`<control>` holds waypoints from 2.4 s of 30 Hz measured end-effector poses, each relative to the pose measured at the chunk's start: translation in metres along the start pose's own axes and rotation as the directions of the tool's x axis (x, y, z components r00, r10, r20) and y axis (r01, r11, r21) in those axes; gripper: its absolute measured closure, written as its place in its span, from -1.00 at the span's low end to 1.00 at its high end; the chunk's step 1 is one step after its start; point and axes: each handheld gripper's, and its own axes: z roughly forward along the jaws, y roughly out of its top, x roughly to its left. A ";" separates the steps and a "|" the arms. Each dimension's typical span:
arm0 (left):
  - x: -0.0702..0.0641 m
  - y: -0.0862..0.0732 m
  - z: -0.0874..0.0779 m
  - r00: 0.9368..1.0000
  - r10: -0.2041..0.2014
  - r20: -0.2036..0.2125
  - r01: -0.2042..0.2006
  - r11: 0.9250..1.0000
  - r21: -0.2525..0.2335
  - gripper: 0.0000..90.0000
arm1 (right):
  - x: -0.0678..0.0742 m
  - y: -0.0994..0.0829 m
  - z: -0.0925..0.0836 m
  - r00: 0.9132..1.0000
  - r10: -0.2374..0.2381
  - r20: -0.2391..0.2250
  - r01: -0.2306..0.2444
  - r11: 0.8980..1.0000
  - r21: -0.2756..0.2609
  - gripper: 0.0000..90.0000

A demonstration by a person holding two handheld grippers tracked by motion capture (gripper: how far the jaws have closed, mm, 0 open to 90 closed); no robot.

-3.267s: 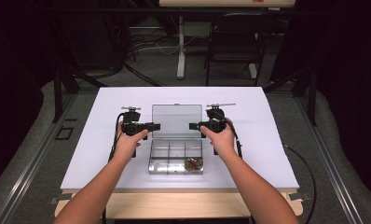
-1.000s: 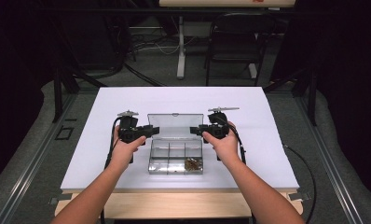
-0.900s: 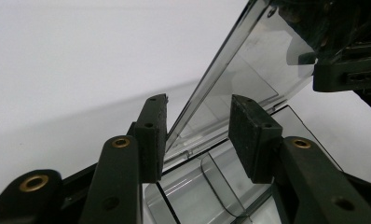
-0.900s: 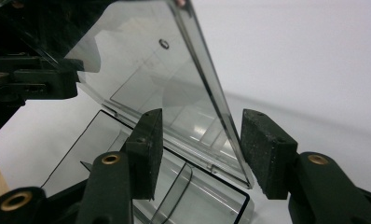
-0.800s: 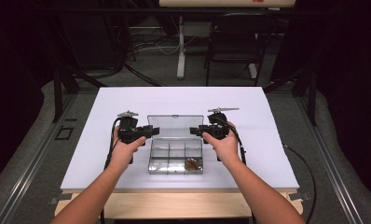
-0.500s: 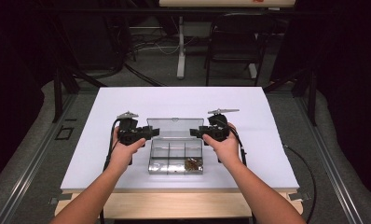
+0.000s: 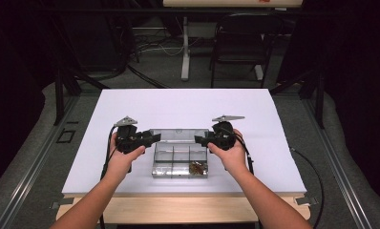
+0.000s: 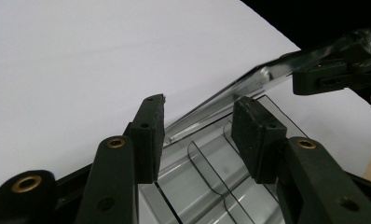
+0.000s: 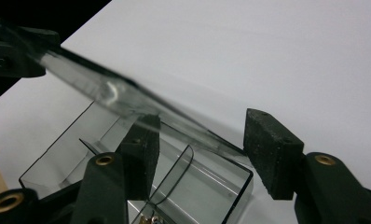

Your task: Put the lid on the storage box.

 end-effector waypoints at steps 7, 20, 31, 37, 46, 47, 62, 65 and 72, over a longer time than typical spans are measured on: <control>-0.006 -0.006 -0.007 1.000 0.029 0.000 -0.029 1.000 0.002 0.22 | 0.003 -0.008 -0.005 1.000 -0.019 0.013 0.019 1.000 -0.015 -0.02; -0.016 -0.016 -0.023 0.997 0.070 0.006 -0.070 0.998 0.002 0.35 | 0.003 -0.020 -0.014 1.000 -0.004 -0.017 0.004 1.000 -0.024 0.02; -0.017 -0.031 -0.029 0.997 0.070 0.027 -0.070 0.998 0.001 0.41 | 0.007 -0.036 -0.021 0.999 -0.038 -0.019 0.037 0.999 -0.024 0.05; -0.019 -0.039 -0.031 0.997 0.070 0.021 -0.070 0.998 0.000 0.41 | 0.007 -0.047 -0.028 0.999 -0.023 -0.032 0.023 0.999 -0.027 0.06; -0.020 -0.049 -0.034 0.997 0.075 0.030 -0.075 0.997 0.007 0.41 | 0.007 -0.060 -0.036 0.999 -0.039 -0.014 0.038 0.999 -0.036 0.07; -0.021 -0.050 -0.034 0.997 0.071 0.026 -0.071 0.997 0.009 0.41 | 0.007 -0.061 -0.036 0.999 -0.037 -0.010 0.037 0.999 -0.036 0.07; -0.019 -0.069 -0.034 0.998 0.057 0.023 -0.058 0.997 0.044 0.39 | -0.005 -0.076 -0.048 1.000 0.009 0.009 -0.009 0.999 -0.053 0.07; -0.019 -0.074 -0.033 0.998 0.059 0.024 -0.060 0.996 0.059 0.39 | -0.010 -0.079 -0.048 0.999 0.041 0.014 -0.040 0.998 -0.054 0.08; -0.018 -0.083 -0.031 0.998 0.061 0.010 -0.061 0.995 0.082 0.39 | -0.016 -0.082 -0.049 0.998 0.063 0.023 -0.061 0.996 -0.064 0.08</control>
